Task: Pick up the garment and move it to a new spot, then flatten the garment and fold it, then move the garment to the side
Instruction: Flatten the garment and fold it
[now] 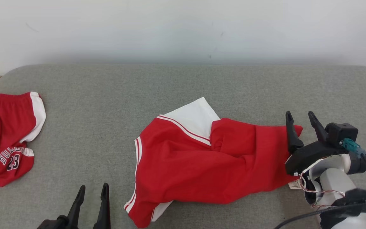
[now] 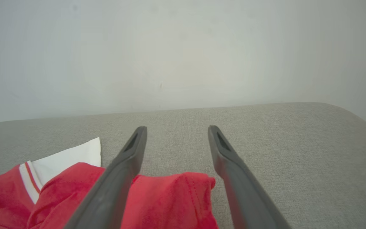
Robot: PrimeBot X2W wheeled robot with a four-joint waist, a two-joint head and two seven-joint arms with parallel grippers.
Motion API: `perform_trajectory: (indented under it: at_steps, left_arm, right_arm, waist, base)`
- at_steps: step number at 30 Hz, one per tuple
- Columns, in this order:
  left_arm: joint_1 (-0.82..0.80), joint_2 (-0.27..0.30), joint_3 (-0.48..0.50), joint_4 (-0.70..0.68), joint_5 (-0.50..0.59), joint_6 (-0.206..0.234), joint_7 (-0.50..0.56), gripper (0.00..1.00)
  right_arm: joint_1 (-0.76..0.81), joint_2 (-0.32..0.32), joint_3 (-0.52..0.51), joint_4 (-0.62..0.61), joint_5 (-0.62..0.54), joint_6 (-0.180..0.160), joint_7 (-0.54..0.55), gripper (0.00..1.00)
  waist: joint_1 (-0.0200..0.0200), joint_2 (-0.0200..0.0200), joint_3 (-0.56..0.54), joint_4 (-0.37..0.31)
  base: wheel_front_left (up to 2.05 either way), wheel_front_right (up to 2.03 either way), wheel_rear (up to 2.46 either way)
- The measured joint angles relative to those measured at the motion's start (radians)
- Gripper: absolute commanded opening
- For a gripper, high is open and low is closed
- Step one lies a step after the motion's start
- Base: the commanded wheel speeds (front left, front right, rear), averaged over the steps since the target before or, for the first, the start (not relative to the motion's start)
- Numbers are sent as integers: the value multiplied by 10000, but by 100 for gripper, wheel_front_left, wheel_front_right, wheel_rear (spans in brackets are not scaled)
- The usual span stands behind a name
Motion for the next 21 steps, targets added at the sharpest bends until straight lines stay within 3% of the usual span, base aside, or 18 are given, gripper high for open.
perform_trajectory:
  at_steps: [11, 21]
  left_arm:
    - [131, 0, 31, 67, -13, -77, 0, 100]
    - [196, 0, -8, 405, -17, -251, 0, 100]
  right_arm:
    - [1866, 303, -10, -2938, -174, 0, -4, 100]
    - [3478, 692, 102, -4426, -209, 0, 79, 100]
  waist:
    - [0, 0, -118, -232]
    - [0, 0, -167, -265]
  base:
    - [0, 0, 0]
    - [0, 0, 0]
